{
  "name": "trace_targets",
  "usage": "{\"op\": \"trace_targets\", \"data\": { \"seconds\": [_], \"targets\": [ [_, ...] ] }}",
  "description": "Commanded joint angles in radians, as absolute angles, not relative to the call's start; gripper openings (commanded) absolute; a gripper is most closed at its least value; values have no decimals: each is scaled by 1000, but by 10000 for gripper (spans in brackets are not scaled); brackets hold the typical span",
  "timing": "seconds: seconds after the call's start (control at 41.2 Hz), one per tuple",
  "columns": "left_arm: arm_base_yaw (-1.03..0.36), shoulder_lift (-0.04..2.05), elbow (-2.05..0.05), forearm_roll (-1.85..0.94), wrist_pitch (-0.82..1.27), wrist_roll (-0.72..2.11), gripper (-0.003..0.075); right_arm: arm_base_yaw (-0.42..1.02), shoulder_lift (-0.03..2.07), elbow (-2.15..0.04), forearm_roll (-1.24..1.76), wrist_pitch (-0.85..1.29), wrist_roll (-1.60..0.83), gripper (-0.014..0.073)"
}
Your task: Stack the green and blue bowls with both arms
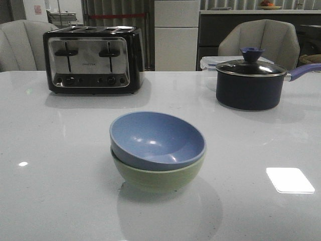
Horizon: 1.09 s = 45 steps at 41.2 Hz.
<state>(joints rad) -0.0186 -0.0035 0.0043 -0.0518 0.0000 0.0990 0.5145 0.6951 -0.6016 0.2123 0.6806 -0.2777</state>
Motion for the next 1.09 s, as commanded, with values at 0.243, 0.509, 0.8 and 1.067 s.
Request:
{"op": "trace_targets", "data": {
  "seconds": [0.243, 0.509, 0.8, 1.067],
  "targets": [
    [-30, -26, 8, -64, -93, 96, 93, 514, 688, -628, 214, 618, -286, 27],
    [-59, -23, 8, -64, -93, 96, 93, 514, 688, -628, 214, 618, -286, 27],
    [-59, -23, 8, -64, -93, 96, 93, 514, 688, -628, 214, 618, -286, 27],
    [-59, -23, 8, -64, -93, 96, 93, 514, 688, -628, 214, 617, -286, 27]
  ]
}}
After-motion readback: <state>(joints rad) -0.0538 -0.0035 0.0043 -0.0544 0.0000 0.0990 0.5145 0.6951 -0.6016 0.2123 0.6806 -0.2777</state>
